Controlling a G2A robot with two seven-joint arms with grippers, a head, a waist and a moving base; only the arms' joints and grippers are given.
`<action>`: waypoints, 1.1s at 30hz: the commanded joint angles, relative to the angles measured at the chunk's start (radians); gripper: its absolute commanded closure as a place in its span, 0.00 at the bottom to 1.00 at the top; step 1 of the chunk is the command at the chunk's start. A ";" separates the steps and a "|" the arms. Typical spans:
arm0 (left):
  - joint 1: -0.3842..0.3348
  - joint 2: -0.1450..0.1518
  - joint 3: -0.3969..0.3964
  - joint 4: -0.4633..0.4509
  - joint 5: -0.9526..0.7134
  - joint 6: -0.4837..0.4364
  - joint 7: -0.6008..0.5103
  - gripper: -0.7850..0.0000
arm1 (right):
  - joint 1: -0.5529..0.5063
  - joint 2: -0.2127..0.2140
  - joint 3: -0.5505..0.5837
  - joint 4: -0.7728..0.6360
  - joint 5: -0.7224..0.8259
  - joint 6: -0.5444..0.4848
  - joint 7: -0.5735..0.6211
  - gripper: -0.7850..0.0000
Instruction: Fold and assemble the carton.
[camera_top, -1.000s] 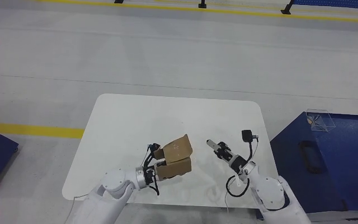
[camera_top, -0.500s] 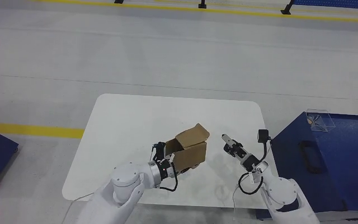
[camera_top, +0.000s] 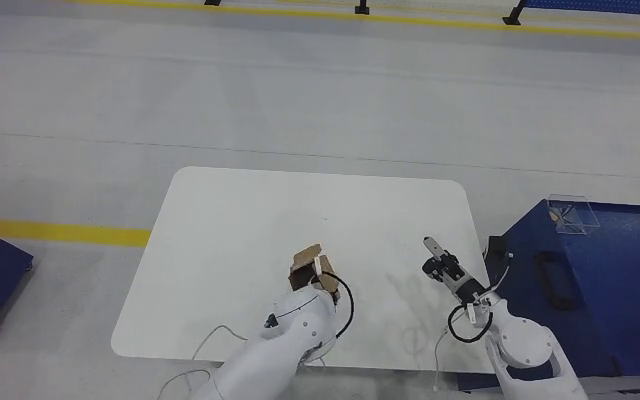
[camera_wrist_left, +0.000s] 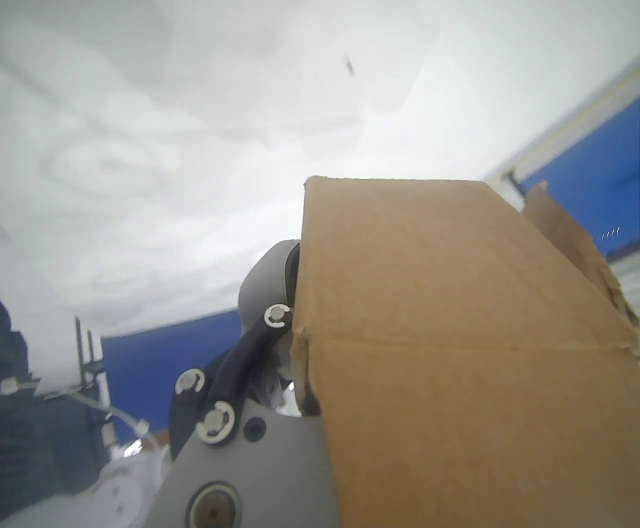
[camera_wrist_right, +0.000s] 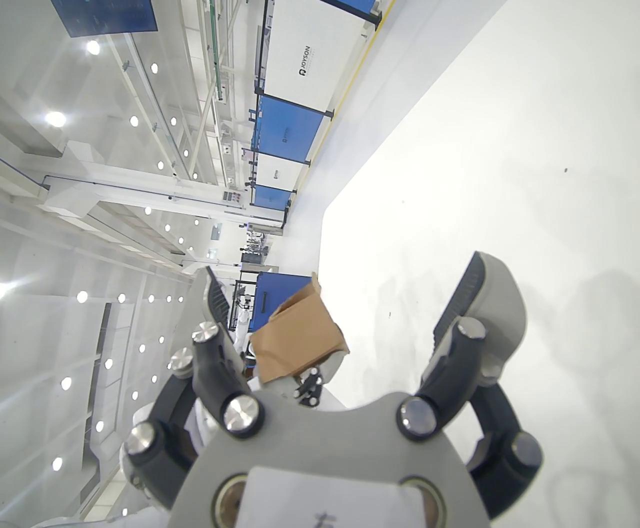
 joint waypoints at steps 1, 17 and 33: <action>-0.036 -0.028 0.035 0.086 -0.057 -0.042 0.141 1.00 | 0.000 0.000 0.000 0.000 0.000 0.000 -0.001 0.00; -0.099 -0.091 0.008 0.134 -0.098 -0.081 0.143 0.00 | 0.000 0.000 0.000 0.000 0.000 0.000 -0.001 0.00; 0.304 0.122 -0.304 -0.417 0.406 0.632 -0.512 0.00 | 0.000 0.000 0.000 0.000 0.000 0.000 -0.001 0.00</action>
